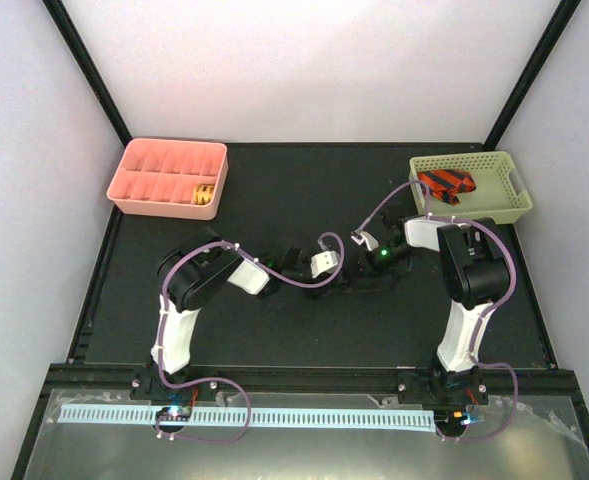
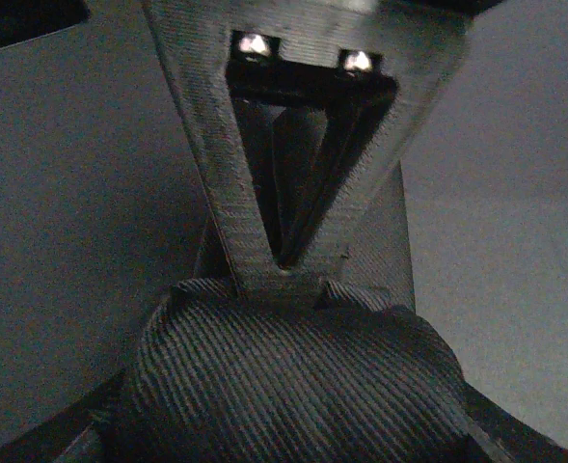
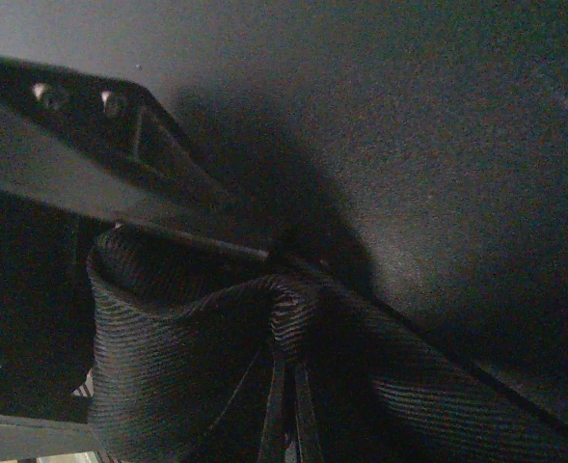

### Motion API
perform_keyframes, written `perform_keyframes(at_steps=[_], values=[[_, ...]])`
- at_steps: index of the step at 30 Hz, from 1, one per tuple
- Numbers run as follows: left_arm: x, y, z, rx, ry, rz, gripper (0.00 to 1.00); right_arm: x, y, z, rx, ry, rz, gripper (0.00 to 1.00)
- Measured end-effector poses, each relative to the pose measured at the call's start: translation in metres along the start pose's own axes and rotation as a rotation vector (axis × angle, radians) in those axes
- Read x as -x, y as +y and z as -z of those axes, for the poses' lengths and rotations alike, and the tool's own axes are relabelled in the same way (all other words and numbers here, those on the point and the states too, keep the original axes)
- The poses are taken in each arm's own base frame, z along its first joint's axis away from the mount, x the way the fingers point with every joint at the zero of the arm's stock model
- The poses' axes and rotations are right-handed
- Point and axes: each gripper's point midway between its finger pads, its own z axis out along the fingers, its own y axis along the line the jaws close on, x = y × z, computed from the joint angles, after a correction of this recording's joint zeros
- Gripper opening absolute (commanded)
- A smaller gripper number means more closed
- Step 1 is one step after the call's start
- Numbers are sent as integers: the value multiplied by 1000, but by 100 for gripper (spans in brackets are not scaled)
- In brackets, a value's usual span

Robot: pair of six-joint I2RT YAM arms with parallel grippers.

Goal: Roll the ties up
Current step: Roll the tie at the center of the board.

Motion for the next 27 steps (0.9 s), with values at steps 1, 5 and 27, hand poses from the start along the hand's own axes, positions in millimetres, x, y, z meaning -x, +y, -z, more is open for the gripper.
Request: perform_keyframes(at_steps=[1,5,27], values=[[-1,-1,0,1,8,-8,49,0,0,0,0,1,-1,6],[-4,0,5,22,50,-36,42,1,2,1,-2,12,-1,19],[-7,1,5,102,205,-102,40,-3,35,11,55,45,19,40]])
